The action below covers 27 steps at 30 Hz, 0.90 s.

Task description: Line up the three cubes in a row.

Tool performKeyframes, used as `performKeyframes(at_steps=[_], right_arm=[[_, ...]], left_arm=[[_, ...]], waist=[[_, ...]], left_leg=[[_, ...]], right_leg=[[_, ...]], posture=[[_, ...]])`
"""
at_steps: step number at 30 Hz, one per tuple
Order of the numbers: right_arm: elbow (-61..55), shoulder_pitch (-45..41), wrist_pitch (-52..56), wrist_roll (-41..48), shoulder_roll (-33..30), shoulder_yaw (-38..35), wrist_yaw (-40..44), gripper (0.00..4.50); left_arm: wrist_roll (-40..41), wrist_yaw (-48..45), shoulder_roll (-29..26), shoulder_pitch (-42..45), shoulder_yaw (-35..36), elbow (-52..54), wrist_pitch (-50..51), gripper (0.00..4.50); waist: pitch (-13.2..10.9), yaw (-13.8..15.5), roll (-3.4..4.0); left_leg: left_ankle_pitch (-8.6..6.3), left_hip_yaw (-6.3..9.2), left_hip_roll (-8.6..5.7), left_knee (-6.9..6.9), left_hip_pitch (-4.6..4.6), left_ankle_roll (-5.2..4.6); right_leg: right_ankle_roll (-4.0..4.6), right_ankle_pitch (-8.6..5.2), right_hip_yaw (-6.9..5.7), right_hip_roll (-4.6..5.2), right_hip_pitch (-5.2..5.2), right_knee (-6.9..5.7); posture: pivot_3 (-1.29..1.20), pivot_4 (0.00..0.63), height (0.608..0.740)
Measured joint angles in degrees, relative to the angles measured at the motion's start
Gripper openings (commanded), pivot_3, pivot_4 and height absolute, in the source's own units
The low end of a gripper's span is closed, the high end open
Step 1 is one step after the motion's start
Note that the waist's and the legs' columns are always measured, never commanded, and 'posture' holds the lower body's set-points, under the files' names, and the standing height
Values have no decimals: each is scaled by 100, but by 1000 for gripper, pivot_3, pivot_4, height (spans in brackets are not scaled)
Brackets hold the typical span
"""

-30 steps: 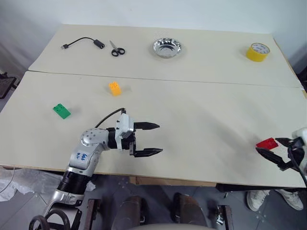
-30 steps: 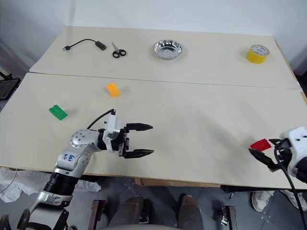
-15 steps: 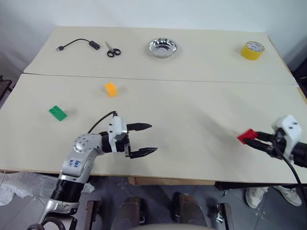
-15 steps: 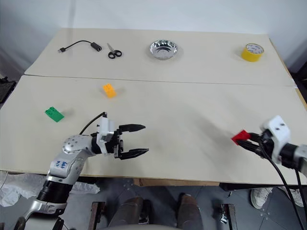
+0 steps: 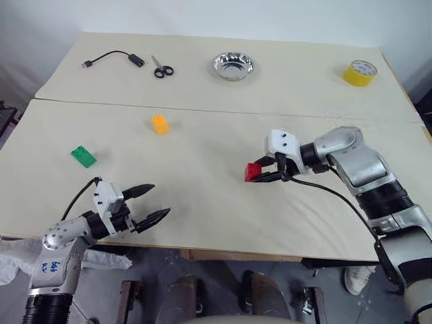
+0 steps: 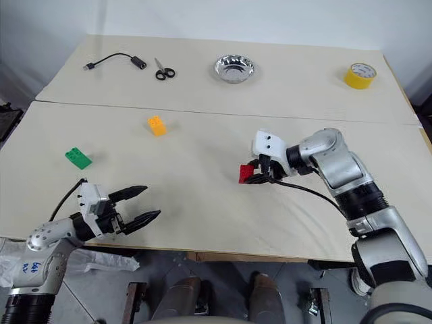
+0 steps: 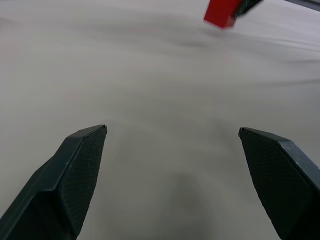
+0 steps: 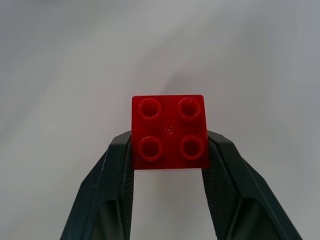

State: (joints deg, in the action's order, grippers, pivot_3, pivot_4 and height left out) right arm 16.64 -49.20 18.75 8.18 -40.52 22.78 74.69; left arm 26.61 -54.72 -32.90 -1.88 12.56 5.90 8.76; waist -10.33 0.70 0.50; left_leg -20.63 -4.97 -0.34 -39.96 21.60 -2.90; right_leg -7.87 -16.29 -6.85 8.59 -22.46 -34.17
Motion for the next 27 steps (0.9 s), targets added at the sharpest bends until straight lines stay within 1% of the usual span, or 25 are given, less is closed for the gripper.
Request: performKeyframes(at_steps=[2,7,8,9,12,14,15,19,21,24,27], right_arm=[[372,-142,-261,-137,122,7,142,1490],[866,-190,-665,-332,356,4,400,1490],[917,-204,-738,-351,394,-6,452,2216],[1007,-214,-822,-358,441,-16,509,2441],[1193,-207,-1106,-357,525,-74,578,3440],[1204,-178,-1318,-323,528,-207,599,4095],[1175,-104,-1503,-203,527,-397,610,4448],[688,495,-2037,438,506,-1139,743,4484],[157,1012,-2064,911,456,-1533,845,4484],[-774,2022,-1777,1634,306,-2180,770,4484],[-1416,2859,-1770,1961,364,-2586,485,4484]], left_arm=[[5,35,33,-123,-4,104,-9,4500],[8,147,48,-249,4,272,-12,4500],[9,164,48,-271,12,275,-12,4500],[10,181,48,-296,27,280,-12,4500],[14,220,48,-358,87,288,-12,4500],[14,272,48,-371,118,295,-19,4500],[14,332,57,-391,166,305,-46,4500],[27,666,191,-602,561,332,-178,4500],[69,896,371,-778,819,409,-238,4500],[114,1283,640,-1248,1318,461,-399,4500],[126,1718,1002,-1542,1741,464,-545,4500]], waist=[[0,-65,0],[0,-145,0],[0,-162,0],[0,-185,0],[0,-222,0],[0,-221,0],[0,-220,0],[0,-217,0],[0,-202,-1],[-1,-190,-3],[0,-171,-7]], left_leg=[[-2,-2,1,1,0,1],[-2,-14,17,1,-4,5],[-2,-16,17,1,-6,6],[-2,-16,18,1,-7,6],[-3,-15,17,1,-7,6],[-3,-15,17,1,-7,6],[-3,-14,17,1,-7,6],[-5,-11,17,3,-7,9],[-5,-10,17,3,-7,9],[-8,-13,17,4,-8,9],[-11,-16,22,3,-24,13]], right_leg=[[-2,1,-3,-1,0,1],[0,-1,-18,-8,-1,0],[0,-1,-17,-8,-1,0],[0,-1,-17,-8,-1,-2],[0,-1,-16,-7,-1,-1],[0,-1,-16,-6,-1,-1],[0,-1,-17,-6,-1,-1],[0,-1,-18,-6,0,0],[0,-1,-18,-5,2,2],[-1,0,-15,-4,3,6],[0,0,-11,-5,15,8]], posture=[[0,150,740],[0,150,740],[0,150,740],[0,150,740],[0,150,740],[0,150,740],[0,150,740],[0,150,740],[0,150,740],[0,150,740],[0,150,740]])
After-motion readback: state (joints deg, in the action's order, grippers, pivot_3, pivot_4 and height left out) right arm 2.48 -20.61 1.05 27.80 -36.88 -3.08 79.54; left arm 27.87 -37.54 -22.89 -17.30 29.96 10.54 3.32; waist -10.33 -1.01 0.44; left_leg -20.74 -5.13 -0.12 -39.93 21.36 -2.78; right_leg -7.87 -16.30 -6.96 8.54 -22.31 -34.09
